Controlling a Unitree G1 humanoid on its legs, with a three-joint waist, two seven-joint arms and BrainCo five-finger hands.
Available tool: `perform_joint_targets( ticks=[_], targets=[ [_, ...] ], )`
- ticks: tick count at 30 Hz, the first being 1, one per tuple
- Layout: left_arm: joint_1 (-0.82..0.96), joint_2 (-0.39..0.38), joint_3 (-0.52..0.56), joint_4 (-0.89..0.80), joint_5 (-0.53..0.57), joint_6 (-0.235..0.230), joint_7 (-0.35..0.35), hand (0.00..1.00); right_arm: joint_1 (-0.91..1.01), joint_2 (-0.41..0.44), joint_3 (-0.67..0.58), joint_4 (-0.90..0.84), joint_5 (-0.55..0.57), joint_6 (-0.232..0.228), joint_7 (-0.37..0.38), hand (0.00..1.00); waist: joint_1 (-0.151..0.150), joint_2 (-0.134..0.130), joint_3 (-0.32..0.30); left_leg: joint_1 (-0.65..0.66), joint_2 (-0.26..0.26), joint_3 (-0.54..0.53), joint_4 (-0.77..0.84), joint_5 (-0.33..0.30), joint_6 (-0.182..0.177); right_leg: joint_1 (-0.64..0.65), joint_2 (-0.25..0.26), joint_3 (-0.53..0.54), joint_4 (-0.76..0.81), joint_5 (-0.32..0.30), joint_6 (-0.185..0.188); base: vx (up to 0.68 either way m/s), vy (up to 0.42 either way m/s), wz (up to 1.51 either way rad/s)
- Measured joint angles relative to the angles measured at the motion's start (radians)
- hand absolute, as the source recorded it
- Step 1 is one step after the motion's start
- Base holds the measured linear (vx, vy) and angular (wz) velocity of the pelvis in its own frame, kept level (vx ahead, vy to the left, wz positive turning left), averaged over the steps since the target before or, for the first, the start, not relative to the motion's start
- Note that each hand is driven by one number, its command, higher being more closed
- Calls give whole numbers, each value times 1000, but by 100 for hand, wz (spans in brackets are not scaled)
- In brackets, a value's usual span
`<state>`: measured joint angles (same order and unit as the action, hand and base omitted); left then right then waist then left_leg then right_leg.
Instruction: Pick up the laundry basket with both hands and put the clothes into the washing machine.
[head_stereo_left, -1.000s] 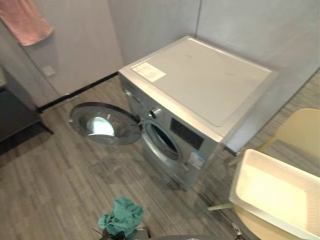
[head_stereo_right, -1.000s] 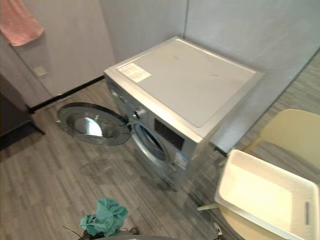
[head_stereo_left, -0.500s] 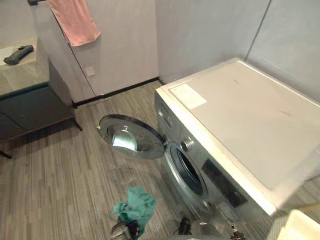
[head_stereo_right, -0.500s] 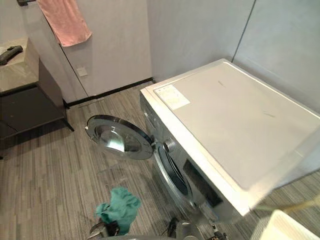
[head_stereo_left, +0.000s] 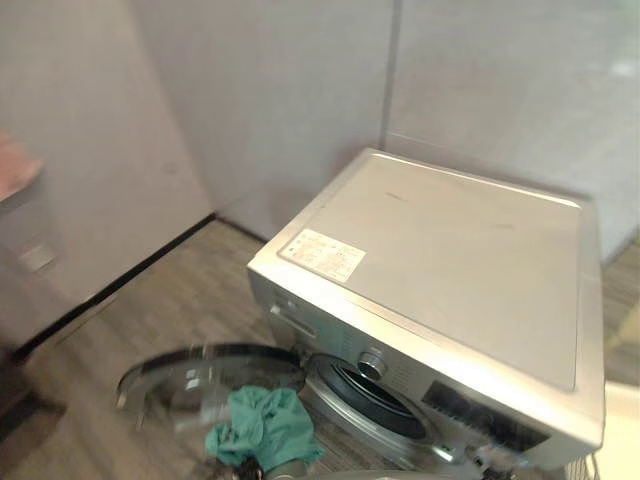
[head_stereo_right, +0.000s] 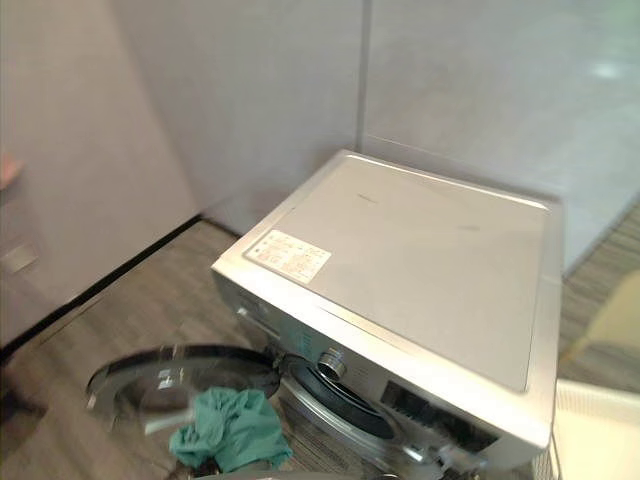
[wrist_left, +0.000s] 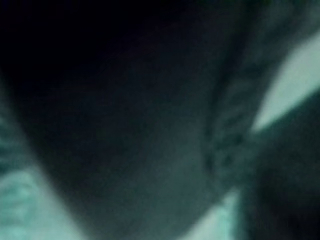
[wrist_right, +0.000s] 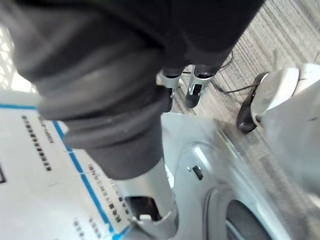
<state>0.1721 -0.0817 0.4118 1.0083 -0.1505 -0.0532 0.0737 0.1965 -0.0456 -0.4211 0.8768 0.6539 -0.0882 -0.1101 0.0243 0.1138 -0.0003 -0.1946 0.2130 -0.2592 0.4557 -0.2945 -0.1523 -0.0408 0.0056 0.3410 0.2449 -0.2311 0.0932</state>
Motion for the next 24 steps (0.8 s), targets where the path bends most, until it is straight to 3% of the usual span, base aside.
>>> perform_joint_targets(
  ticks=[1, 2, 3, 7, 8, 12, 14, 15, 17, 19, 20, 22, 23, 24],
  targets=[
    [-1, 16, 5, 9, -4, -1, 0, 100, -3, 13, 1, 5, -1, 2, 8, 0, -10, -19, -8, -6, -20, 24, 6, -9, 0, -9, -17, 55, 4, 0, 25, 201, 432, -116],
    [-11, 43, 7, 21, -4, -2, 1, 100, 6, 48, -3, 11, -17, 7, 28, 0, -26, -60, -27, 4, -63, 59, 9, -4, 16, -11, -29, 101, 0, 10, 54, 171, 348, -53],
    [-25, 53, -2, 49, -4, 0, -1, 100, -8, 67, -17, 44, -32, 12, 46, 0, -34, -72, -34, 13, -95, 90, 18, -11, 33, -4, -56, 101, -1, 27, 42, 129, 324, -38],
    [-39, 79, -69, 81, -2, 2, -7, 100, -34, 81, -99, 118, -38, 28, 68, 0, -34, -65, -39, 53, -148, 202, -8, -30, 94, -23, -124, 162, -11, 101, 50, 7, 290, -68],
    [-39, 87, -97, 82, -2, 2, -4, 100, -38, 79, -99, 118, -38, 28, 69, 0, -33, -73, -44, 58, -156, 253, -33, -26, 107, -53, -138, 189, -19, 132, 54, -36, 212, -88],
    [-46, 68, -111, 74, -1, 3, 15, 100, -31, 70, -80, 95, -48, 32, 73, 0, -42, -62, -38, 74, -155, 385, -99, -1, 139, -129, -144, 237, -71, 273, 65, -39, 161, -102],
    [-39, 60, -112, 70, -5, 7, 15, 100, -27, 69, -71, 73, -55, 32, 74, 0, -39, -42, -21, 80, -119, 451, -113, 7, 149, -158, -117, 168, -105, 381, 39, -58, 91, -95],
    [-38, 47, -103, 58, -5, 7, 16, 100, -33, 63, -71, 67, -63, 32, 74, 0, -35, -32, -14, 88, -103, 484, -126, 20, 162, -169, -110, 81, -104, 399, 23, -89, 37, -93],
    [-34, 51, -86, 40, -5, 5, 24, 100, -37, 66, -38, 58, -73, 32, 76, 0, -32, -48, 1, 107, -91, 548, -176, 56, 163, -228, -109, -143, 146, 243, -26, -75, -22, -66],
    [-34, 57, -91, 32, -5, 4, 25, 100, -28, 66, -9, 57, -76, 31, 90, 0, -29, -68, 5, 147, -84, 588, -213, 81, 150, -204, -128, -266, 319, 135, -49, -47, -123, -62],
    [-34, 61, -98, 32, -5, 0, 24, 100, -27, 66, -3, 57, -77, 31, 93, 0, -27, -74, 5, 149, -83, 601, -213, 82, 147, -196, -142, -284, 348, 121, -46, -80, -248, -76],
    [-44, 77, -117, 43, -5, -8, 19, 100, -34, 70, 10, 70, -80, 31, 96, 0, -23, -115, 1, 160, -96, 618, -227, 90, 128, -190, -165, -313, 348, 86, -15, -73, -202, -54],
    [-68, 86, -148, 67, -6, -8, 14, 100, -32, 64, 7, 90, -86, 31, 96, 0, -18, -102, -7, 170, -116, 587, -288, 97, 112, -172, -138, -313, 269, 96, -6, -36, -116, -60],
    [-74, 78, -182, 76, -6, -11, 12, 100, -33, 42, 6, 106, -88, 31, 95, 0, -6, -80, -22, 165, -110, 538, -338, 127, 119, -136, -115, -306, 142, 111, 2, -28, -112, -60]
  ],
)
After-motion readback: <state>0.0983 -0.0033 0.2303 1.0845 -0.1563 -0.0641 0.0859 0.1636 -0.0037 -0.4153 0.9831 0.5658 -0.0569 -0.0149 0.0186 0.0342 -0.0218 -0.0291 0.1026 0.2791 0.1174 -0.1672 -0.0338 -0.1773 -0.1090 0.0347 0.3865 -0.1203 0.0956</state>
